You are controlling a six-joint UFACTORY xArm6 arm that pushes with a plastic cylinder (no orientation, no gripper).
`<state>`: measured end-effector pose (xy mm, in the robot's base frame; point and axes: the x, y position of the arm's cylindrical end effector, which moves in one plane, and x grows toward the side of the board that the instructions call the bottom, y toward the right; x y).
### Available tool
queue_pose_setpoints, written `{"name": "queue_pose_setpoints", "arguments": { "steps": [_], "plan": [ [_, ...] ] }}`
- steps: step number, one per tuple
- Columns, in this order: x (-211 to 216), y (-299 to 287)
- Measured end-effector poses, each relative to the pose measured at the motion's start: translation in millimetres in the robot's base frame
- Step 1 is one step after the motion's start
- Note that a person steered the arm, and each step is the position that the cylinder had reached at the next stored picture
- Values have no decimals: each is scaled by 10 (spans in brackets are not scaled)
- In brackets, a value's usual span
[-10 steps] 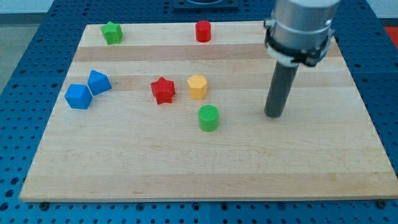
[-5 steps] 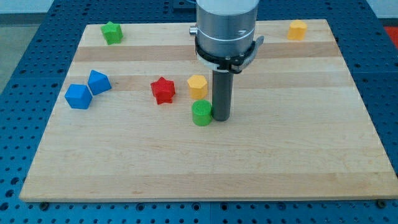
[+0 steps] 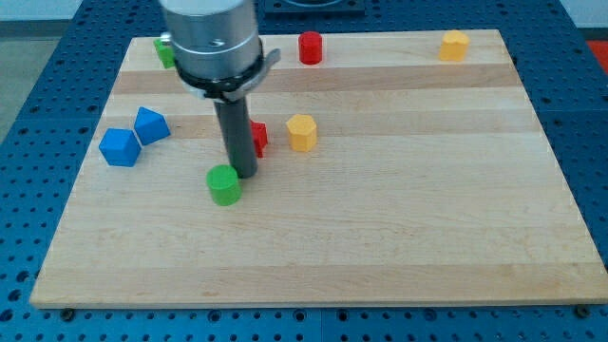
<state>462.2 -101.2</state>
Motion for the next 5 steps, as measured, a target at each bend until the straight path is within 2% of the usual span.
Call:
{"name": "queue_pose_setpoints", "arguments": {
  "steps": [3, 4, 5],
  "plan": [
    [194, -1146],
    [174, -1650],
    [133, -1884]
  ]
}}
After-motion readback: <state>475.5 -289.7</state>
